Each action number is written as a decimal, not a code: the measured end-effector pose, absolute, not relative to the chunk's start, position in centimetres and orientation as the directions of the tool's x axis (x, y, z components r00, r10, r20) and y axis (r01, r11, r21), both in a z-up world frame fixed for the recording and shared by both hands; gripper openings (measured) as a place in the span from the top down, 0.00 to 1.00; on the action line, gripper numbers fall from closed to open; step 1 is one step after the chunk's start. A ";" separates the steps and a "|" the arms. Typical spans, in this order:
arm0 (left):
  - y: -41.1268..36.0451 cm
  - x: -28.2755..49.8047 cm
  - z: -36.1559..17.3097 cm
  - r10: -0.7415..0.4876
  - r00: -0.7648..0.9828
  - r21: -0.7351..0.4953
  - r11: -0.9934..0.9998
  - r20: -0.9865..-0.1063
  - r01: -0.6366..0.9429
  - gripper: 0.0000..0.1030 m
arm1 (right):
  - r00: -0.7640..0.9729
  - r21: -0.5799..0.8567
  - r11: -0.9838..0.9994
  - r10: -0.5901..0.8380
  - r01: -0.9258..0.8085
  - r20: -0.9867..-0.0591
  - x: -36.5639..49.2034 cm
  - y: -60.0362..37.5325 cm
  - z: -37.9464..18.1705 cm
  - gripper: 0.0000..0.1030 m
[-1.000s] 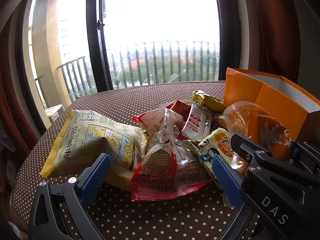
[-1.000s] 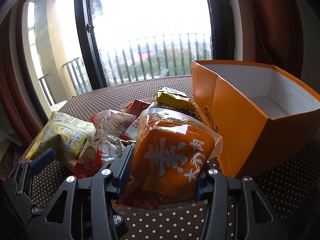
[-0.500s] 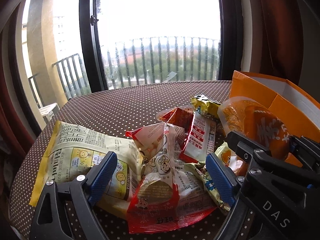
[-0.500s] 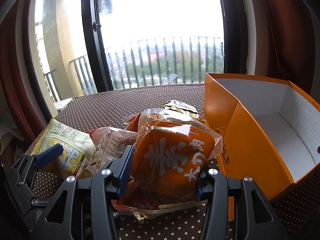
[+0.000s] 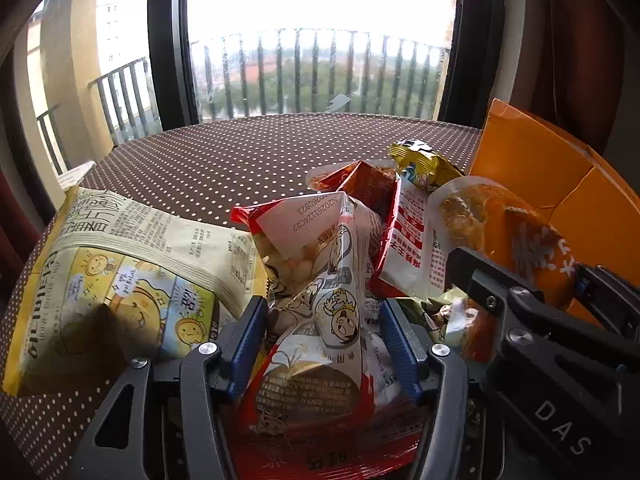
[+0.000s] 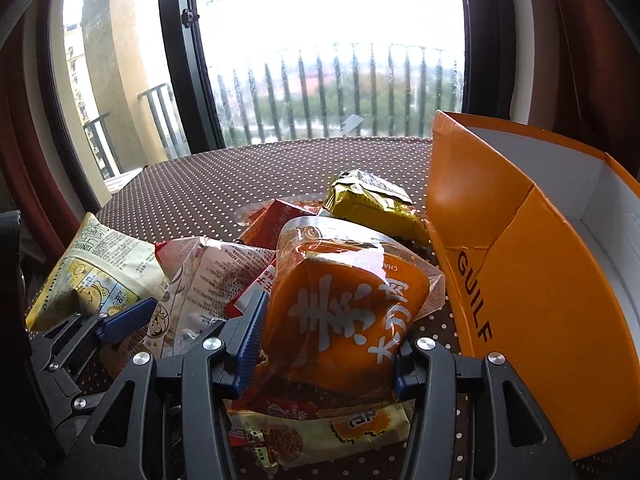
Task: Organize snacks
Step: 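Grasp the red-and-white pastry packet with the left tool while the right tool holds the orange packet, then carry both packets into the shoebox and open both tools, then withdraw both tools from the shoebox toward the snack pile, then lower the right tool onto the green-and-orange chip bag and close, then grasp the yellow honey butter chip bag with the left tool while the right tool holds its bag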
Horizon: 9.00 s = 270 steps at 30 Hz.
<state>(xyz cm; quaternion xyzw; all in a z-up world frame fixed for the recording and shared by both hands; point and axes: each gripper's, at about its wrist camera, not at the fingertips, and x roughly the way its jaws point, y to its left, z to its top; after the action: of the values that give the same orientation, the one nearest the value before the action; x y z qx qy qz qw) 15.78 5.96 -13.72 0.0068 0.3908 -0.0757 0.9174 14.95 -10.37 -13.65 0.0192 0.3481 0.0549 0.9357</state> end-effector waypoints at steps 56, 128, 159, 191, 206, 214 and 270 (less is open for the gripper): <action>-1.2 8.2 -0.8 -0.199 0.886 -0.023 0.978 -0.419 0.209 0.69 | 0.925 0.090 0.992 0.112 -0.085 -0.364 9.4 -16.0 -2.2 0.48; -12.8 16.9 -4.1 -0.332 0.719 0.055 0.888 -0.610 0.457 0.09 | 0.847 0.063 0.985 -0.106 0.163 -0.521 11.7 -29.1 -4.0 0.09; -2.4 11.7 -2.5 -0.253 0.805 0.030 0.947 -0.537 0.319 0.01 | 0.880 0.049 0.996 -0.045 0.077 -0.473 8.1 -18.1 -2.5 0.02; 6.5 9.5 -8.9 -0.128 0.804 0.017 0.985 -0.581 0.169 0.01 | 0.852 0.041 0.996 0.085 -0.074 -0.516 9.3 -9.1 -10.1 0.00; 6.6 11.3 -13.3 -0.110 0.748 0.010 0.988 -0.655 0.155 0.03 | 0.793 0.027 0.999 0.044 -0.034 -0.608 11.8 -8.9 -14.7 0.00; 5.9 11.7 -14.8 -0.116 0.719 0.015 0.985 -0.686 0.173 0.03 | 0.781 -0.005 1.000 0.002 -0.007 -0.624 12.0 -9.0 -15.9 0.00; 7.9 7.9 -11.9 -0.018 0.774 0.091 0.991 -0.633 0.098 0.03 | 0.745 0.087 0.994 0.106 -0.064 -0.659 10.8 -7.2 -14.5 0.24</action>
<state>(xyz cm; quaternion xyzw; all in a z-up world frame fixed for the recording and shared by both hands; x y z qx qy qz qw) 7.92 7.93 -11.92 0.0596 0.3350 -0.0309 0.9398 10.85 -7.24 -14.52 0.0293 0.3541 0.0455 0.9336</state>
